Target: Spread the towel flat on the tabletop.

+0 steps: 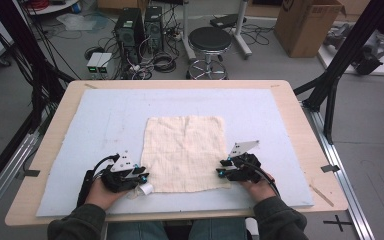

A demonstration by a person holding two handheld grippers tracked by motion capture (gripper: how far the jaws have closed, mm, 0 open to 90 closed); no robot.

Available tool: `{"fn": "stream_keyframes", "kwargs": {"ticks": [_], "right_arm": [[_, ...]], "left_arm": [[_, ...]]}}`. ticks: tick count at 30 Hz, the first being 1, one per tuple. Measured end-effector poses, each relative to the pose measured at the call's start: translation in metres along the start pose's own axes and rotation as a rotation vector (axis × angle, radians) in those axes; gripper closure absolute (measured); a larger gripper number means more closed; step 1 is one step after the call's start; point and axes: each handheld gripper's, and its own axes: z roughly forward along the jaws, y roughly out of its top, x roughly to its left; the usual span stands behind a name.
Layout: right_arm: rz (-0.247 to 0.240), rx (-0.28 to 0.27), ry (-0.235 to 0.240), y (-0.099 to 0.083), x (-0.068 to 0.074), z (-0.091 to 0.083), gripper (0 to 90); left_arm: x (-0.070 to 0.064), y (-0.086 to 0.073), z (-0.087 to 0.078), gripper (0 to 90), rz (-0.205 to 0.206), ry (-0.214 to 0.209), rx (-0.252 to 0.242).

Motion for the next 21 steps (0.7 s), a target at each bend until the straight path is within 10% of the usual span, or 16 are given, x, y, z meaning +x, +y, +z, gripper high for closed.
{"fn": "stream_keyframes", "kwargs": {"ticks": [7, 21], "right_arm": [[-0.011, 0.001, 0.032, 0.002, -0.003, 0.001, 87.2], [-0.024, 0.027, 0.082, 0.000, 0.007, -0.006, 88.4]], "left_arm": [[0.000, 0.001, 0.000, 88.2, -0.004, -0.005, 0.005], [-0.006, -0.004, -0.012, 88.3, -0.010, -0.004, 0.013]]}}
